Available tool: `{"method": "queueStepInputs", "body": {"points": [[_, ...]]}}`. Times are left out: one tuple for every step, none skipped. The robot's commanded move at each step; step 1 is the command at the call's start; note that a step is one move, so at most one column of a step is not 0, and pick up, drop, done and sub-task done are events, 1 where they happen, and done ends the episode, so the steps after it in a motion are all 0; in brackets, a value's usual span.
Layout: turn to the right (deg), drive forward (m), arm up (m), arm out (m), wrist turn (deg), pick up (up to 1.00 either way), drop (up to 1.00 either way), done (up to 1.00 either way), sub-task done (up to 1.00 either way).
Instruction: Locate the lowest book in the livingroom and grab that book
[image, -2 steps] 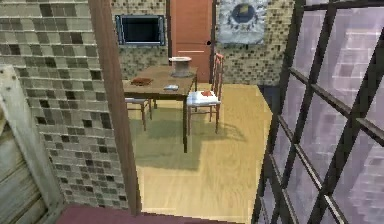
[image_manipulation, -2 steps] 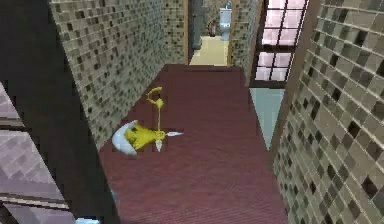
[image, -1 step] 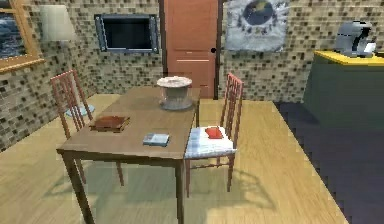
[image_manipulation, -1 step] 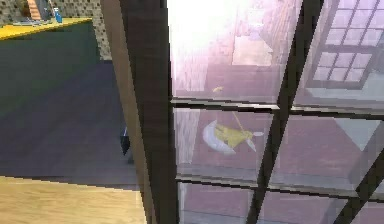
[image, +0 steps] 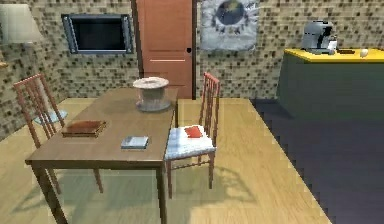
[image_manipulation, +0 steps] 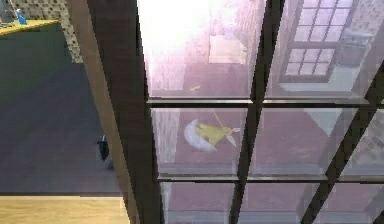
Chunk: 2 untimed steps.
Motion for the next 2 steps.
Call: {"method": "queueStepInputs", "body": {"points": [[0.0, 0.55, 0.0, 0.0, 0.0, 0.0, 0.0, 0.0, 0.0], [45.0, 0.0, 0.0, 0.0, 0.0, 0.0, 0.0, 0.0, 0.0]]}}
